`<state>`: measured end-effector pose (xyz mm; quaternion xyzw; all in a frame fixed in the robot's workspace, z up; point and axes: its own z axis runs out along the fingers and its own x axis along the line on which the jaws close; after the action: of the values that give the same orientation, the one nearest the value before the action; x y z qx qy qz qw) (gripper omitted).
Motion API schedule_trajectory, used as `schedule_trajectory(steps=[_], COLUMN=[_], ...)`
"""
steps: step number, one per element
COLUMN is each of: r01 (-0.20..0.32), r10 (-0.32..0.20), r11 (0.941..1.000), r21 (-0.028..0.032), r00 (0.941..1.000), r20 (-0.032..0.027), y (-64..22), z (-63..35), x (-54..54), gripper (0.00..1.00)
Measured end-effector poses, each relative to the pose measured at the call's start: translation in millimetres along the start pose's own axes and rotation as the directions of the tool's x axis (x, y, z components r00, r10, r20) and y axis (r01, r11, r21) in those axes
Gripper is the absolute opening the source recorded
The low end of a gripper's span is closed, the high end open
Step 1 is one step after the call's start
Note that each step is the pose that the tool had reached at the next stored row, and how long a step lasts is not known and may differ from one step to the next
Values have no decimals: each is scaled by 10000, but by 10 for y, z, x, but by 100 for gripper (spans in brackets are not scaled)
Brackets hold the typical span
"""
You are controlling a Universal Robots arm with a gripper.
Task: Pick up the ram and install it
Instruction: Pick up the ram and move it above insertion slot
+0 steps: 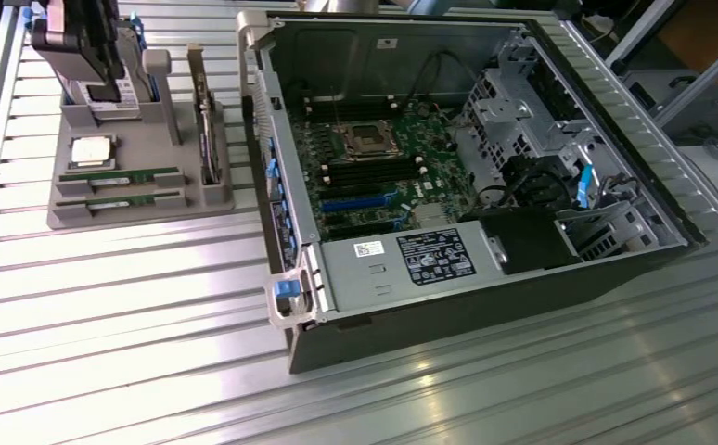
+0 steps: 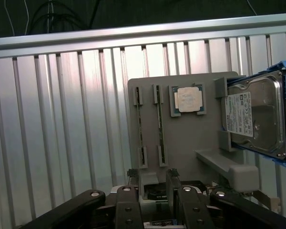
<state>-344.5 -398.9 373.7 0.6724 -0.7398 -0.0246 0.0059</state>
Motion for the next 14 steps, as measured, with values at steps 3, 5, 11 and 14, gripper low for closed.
schedule_trajectory(steps=[3,5,11,14], r01=[0,0,0,0], r10=[0,0,0,0], r11=[10000,10000,10000,10000], r21=[0,0,0,0], r00=[10000,10000,10000,10000], r20=[0,0,0,0], y=[0,-1,-1,-2], z=[5,11,29,34], x=[0,0,1,1], gripper=[36,36,36,36])
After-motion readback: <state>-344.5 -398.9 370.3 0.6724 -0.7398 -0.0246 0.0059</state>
